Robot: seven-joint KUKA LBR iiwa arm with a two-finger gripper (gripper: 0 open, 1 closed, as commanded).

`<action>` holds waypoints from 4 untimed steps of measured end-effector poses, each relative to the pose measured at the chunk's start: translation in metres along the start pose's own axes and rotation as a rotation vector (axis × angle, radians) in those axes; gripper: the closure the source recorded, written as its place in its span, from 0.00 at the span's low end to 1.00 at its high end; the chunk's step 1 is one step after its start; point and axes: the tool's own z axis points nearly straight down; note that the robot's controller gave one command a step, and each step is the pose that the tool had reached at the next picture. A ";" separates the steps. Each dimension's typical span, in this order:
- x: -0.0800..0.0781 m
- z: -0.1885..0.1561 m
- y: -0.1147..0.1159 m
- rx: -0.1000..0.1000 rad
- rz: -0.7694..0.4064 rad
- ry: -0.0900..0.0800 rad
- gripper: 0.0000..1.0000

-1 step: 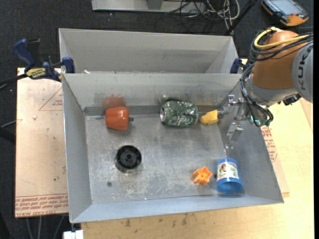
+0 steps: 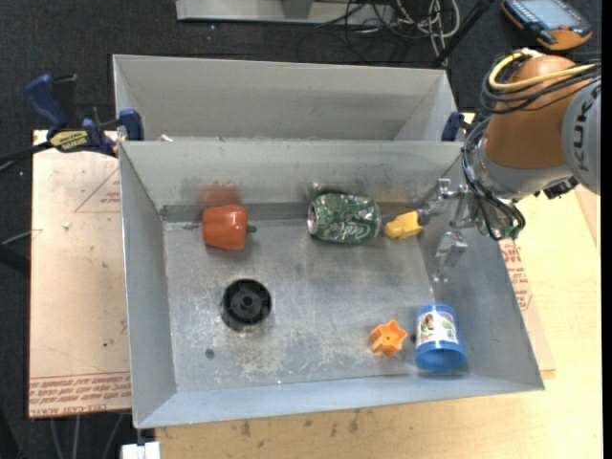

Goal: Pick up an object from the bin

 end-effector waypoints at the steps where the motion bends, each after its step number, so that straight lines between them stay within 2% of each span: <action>1: -0.014 0.041 0.022 0.000 0.094 -0.004 0.00; 2: -0.028 0.053 0.000 -0.001 0.268 -0.012 1.00; 3: -0.028 0.053 0.000 -0.001 0.268 -0.012 1.00; 4: -0.026 0.003 0.001 -0.001 0.272 0.003 1.00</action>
Offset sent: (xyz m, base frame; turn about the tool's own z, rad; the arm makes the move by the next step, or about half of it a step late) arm 0.0232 -0.0010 -0.0594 0.2700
